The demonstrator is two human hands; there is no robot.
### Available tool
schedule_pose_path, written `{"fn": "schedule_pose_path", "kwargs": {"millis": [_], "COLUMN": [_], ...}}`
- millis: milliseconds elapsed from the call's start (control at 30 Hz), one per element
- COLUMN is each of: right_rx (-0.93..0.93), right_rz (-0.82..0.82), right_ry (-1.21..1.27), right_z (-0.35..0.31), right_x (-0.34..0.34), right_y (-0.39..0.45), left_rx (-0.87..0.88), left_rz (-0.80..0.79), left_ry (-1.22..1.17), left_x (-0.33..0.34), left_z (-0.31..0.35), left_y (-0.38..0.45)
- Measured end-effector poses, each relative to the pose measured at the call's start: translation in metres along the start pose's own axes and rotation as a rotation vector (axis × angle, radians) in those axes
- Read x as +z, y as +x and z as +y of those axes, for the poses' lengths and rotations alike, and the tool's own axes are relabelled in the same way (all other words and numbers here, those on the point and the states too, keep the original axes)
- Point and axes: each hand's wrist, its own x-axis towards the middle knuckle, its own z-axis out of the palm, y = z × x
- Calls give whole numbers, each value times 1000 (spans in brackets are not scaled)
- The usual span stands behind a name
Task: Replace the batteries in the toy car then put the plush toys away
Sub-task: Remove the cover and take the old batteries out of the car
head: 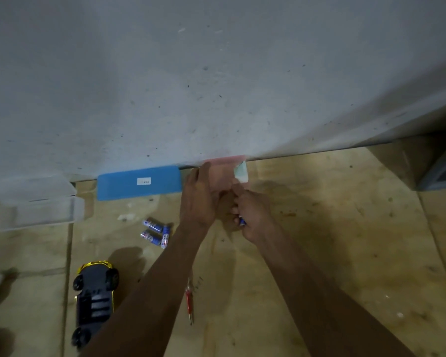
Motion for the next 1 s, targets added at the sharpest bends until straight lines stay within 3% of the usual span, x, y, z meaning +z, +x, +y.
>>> {"fn": "schedule_pose_path", "kwargs": {"millis": [233,500,600,733,867,1000], "right_rx": [-56,-418,-445,-448,-753,-903], "right_rz": [-41,-70,-137,-303,-313,-374], "right_ry": [1,-381,-499,-639,-989,-1102], "right_z": [-16,-52,-76,-90,-78,-66], "right_x": [2,-11,-14,-16,-8,-3], "right_y": [-15,-31,-30,-26,-14,-1], "left_rx": [-85,-168,-204,-75,-24,27], "left_rz": [-11,29,24,9,-19,-19], "left_ry": [-42,-157,-258,-200,-94,-43], "left_x": [-10,-9,-9,-15,-19,-15], "left_z": [9,11,8,5,-1,-7], "left_y": [5,-5,-9,-8,1,6]}}
